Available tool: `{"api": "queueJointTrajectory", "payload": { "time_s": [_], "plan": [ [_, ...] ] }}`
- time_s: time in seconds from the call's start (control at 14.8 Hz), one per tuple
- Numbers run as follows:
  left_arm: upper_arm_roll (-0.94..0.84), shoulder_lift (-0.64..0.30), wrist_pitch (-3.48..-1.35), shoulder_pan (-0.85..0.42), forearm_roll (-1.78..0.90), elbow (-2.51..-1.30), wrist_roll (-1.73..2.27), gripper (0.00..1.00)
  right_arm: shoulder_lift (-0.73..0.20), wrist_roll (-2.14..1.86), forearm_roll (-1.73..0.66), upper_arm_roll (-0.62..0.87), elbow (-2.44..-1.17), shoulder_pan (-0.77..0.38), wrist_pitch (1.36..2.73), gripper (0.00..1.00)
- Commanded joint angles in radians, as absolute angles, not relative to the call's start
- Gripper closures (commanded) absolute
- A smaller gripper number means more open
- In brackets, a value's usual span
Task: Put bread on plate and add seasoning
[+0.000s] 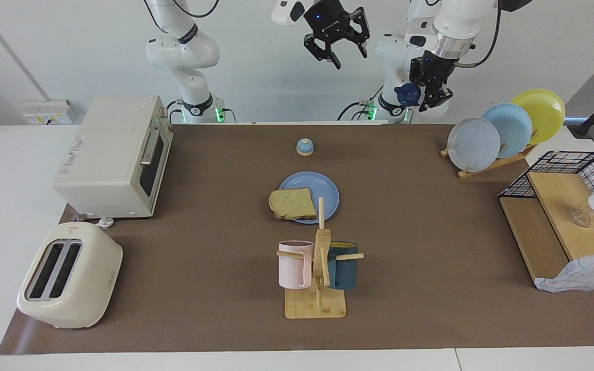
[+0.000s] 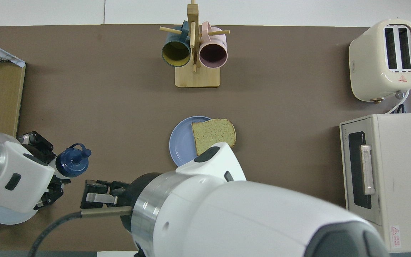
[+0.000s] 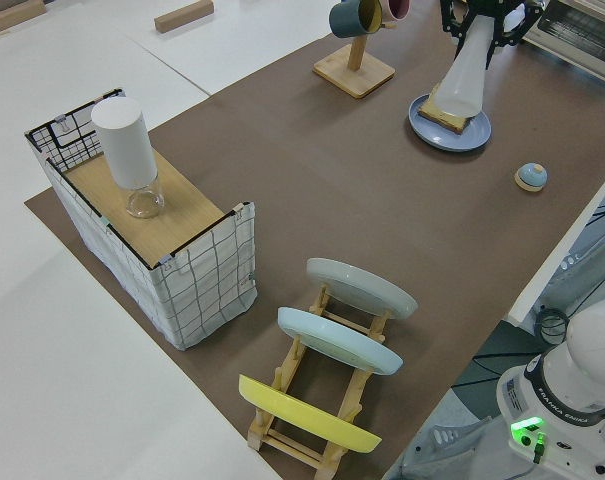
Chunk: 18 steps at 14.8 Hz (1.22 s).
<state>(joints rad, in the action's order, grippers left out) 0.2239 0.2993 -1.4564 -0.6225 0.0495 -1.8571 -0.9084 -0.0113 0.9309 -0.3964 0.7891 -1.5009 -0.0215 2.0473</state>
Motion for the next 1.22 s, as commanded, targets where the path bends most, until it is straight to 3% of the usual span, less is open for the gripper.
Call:
{"api": "queueJointTrajectory", "payload": {
  "time_s": [0.0,0.41,0.81,1.15],
  "plan": [
    [0.221,0.319,-1.482,-0.632,0.049,-1.885,-0.893,0.60,-0.023,0.942,-0.370,0.819,-1.561,-0.002,2.190,0.39],
    [0.210,0.319,-1.491,-0.643,0.038,-1.893,-0.904,0.61,-0.083,0.942,-0.327,0.821,-1.591,-0.029,2.328,0.41],
    [0.198,0.319,-1.499,-0.650,0.012,-1.901,-0.900,0.61,-0.100,0.940,-0.279,0.827,-1.605,-0.046,2.350,0.55],
    [0.193,0.321,-1.493,-0.650,0.011,-1.904,-0.904,0.61,-0.101,0.908,-0.278,0.827,-1.617,-0.046,2.349,0.57]
  ]
}}
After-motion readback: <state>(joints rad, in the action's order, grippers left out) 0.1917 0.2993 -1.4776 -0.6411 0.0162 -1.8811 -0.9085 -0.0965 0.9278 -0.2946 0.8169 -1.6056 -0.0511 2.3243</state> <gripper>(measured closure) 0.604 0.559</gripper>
